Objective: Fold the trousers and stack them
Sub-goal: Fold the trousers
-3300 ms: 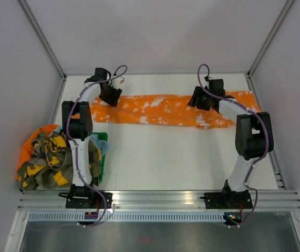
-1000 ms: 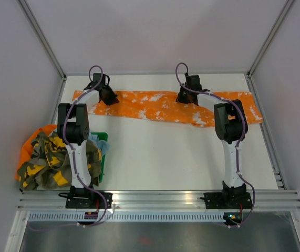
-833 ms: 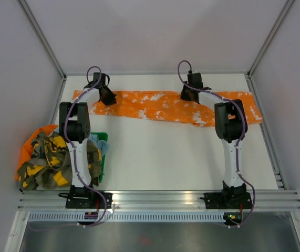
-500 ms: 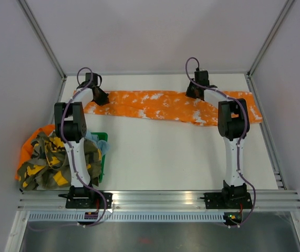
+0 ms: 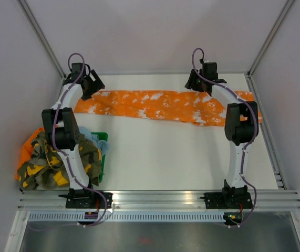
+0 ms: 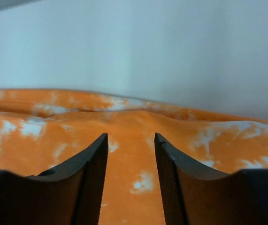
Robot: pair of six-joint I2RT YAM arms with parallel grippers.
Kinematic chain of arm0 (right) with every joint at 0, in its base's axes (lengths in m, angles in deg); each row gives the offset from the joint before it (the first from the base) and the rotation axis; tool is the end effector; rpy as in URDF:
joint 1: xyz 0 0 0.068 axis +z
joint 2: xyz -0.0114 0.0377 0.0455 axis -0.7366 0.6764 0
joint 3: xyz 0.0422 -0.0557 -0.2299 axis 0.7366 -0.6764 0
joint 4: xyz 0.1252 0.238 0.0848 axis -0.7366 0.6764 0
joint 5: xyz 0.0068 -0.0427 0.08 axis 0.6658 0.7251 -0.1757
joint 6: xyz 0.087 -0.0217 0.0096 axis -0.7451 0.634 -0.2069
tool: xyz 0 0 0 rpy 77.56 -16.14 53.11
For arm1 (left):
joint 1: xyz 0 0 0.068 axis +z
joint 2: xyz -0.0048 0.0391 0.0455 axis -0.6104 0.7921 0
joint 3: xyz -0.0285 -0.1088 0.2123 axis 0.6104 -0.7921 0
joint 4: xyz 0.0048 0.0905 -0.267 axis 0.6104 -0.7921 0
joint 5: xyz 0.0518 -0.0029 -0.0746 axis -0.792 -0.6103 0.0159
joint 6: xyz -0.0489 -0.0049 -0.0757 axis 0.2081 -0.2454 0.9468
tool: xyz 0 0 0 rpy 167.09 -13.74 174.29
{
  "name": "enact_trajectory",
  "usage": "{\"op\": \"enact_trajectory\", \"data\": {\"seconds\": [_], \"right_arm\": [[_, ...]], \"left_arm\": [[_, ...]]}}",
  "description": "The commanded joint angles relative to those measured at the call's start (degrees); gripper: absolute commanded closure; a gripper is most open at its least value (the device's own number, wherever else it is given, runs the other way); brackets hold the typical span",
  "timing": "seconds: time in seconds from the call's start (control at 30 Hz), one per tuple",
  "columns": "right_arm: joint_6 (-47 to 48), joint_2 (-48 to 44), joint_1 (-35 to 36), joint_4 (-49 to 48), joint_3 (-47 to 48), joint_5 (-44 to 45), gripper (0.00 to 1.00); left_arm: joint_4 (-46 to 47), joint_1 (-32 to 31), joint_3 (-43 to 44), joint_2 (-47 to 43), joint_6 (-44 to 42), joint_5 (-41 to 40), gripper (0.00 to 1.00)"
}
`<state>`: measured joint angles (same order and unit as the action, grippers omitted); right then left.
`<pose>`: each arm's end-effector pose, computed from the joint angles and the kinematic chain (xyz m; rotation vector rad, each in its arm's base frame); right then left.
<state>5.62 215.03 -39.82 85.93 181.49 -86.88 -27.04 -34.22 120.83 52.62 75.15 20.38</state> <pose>0.5377 0.0847 0.1237 0.1870 2.2827 0.4431 0.5037 0.0276 0.1508 -0.7012 2.3514 -0.2441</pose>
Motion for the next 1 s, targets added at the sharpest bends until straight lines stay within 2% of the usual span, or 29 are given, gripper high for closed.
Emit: {"op": "enact_trajectory", "data": {"seconds": [0.0, 0.07, 0.13, 0.27, 0.43, 0.53, 0.7, 0.9, 0.97], "right_arm": [[5.0, -11.7, -0.7, 1.5, -0.2, -1.1, 0.43], [5.8, -14.8, -1.3, 2.9, -2.2, 0.7, 0.36], [5.9, -16.9, -2.9, 2.6, -6.3, 1.8, 0.34], [3.8, -21.8, -5.7, 1.7, -13.1, 1.5, 0.34], [3.2, -25.4, -5.7, 0.7, -18.2, -2.0, 0.34], [4.4, -26.5, -5.7, 1.7, -19.6, -2.1, 0.34], [6.1, -28.4, -5.7, 2.4, -21.4, -0.8, 0.34], [3.7, -29.0, -5.6, 3.0, -20.7, -1.7, 0.34], [2.4, -29.8, -5.6, 1.9, -21.6, -2.1, 0.34]], "left_arm": [[1.5, 4.3, 2.0, -6.1, -5.5, -1.9, 0.04], [0.4, 9.1, 2.7, -5.1, -5.9, 1.9, 0.00], [-1.2, 12.6, 4.9, -3.1, -8.3, 2.7, 0.00], [-3.0, 13.8, 8.2, 1.7, -17.9, 2.2, 0.00], [-8.5, 14.0, 17.8, 11.2, -29.0, 0.7, 0.01], [-10.0, 14.5, 20.9, 13.9, -35.2, 4.7, 0.01], [-11.1, 15.7, 23.5, 17.3, -35.2, 6.9, 0.00], [-13.7, 20.7, 26.0, 22.0, -27.4, 16.3, 0.02], [-14.9, 21.1, 26.4, 23.2, -27.3, 20.9, 0.05]]}}
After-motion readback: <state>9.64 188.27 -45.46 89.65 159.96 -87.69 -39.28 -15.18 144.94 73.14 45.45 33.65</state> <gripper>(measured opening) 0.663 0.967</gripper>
